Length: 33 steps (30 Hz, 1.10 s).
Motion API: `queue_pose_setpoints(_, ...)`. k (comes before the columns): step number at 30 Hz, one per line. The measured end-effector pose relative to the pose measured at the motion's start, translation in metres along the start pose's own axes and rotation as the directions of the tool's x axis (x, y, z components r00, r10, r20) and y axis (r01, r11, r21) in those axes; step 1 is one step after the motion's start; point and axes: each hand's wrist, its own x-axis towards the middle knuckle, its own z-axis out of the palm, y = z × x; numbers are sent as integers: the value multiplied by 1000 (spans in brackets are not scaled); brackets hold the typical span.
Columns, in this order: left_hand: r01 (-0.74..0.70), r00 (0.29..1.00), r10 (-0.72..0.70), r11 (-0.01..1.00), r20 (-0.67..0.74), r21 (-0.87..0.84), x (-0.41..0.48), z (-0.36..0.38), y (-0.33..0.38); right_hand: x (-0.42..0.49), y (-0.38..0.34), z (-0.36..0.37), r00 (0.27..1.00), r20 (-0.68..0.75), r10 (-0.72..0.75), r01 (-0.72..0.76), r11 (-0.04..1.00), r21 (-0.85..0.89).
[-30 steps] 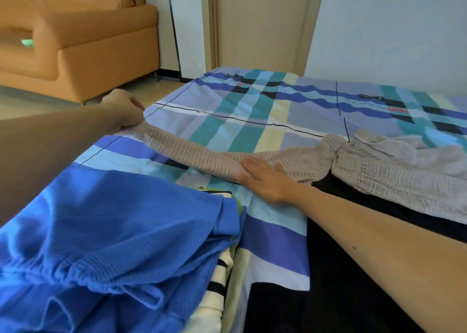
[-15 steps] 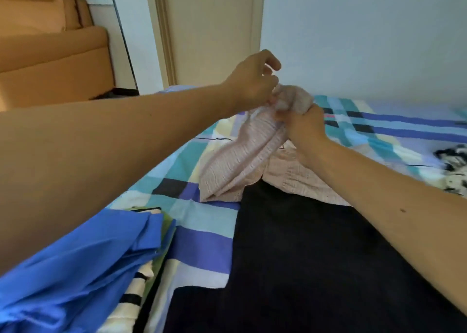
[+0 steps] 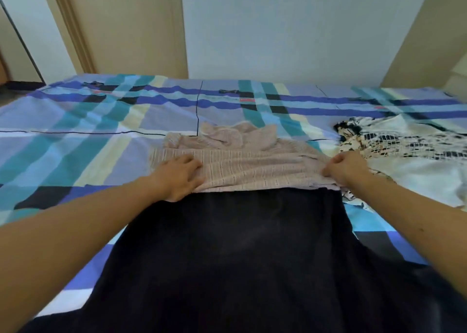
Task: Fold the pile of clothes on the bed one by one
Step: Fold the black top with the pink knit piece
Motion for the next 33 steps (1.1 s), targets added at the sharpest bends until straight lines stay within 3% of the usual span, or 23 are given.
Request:
queue_pose_setpoints(5, -15, 993, 16, 1000, -120, 12, 20, -11, -4, 9, -12, 5, 973, 75, -218, 230, 910, -344)
queue_pose_setpoints(10, 69, 992, -61, 995, -111, 67, 55, -17, -9, 29, -54, 23, 900, 224, -375, 422, 877, -229)
queue_pose_setpoints(14, 163, 987, -164, 985, 8, 48, 84, -18, -12, 49, -62, 35, 820, 516, -246, 496, 755, -428)
queue_pose_setpoints(16, 183, 981, -191, 974, 44, 129, 95, -27, -7, 56, -57, 36, 787, 589, -183, 477, 786, -393)
queue_pose_setpoints(18, 208, 967, -227, 966, 115, 153, 106, -36, -5, 61, -52, 39, 771, 612, -174, 468, 807, -361)
queue_pose_setpoints(21, 215, 932, -222, 975, 287, 55, 117, -42, -2, 72, -51, 45, 775, 599, -199, 471, 814, -339)
queue_pose_setpoints(25, 144, 942, -133, 990, 309, -13, 116, -40, -1, 73, -63, 47, 598, 788, -148, 570, 769, -289)
queue_pose_setpoints(27, 108, 948, -88, 993, 307, -47, 108, -37, -4, 63, -70, 46, 575, 813, -91, 603, 719, -345)
queue_pose_setpoints(29, 103, 922, -85, 994, 378, -27, 97, -36, -8, 55, -75, 43, 604, 796, -35, 572, 715, -403)
queue_pose_setpoints(31, 136, 885, -115, 991, 452, -14, 89, -45, -8, 49, -83, 34, 536, 841, 75, 509, 766, -392)
queue_pose_setpoints(32, 175, 882, -157, 985, 444, 1, 87, -52, -8, 47, -92, 32, 505, 854, 127, 451, 805, -386)
queue_pose_setpoints(33, 204, 909, -192, 979, 371, 7, 93, -59, -5, 47, -99, 31, 534, 833, 146, 410, 817, -406)
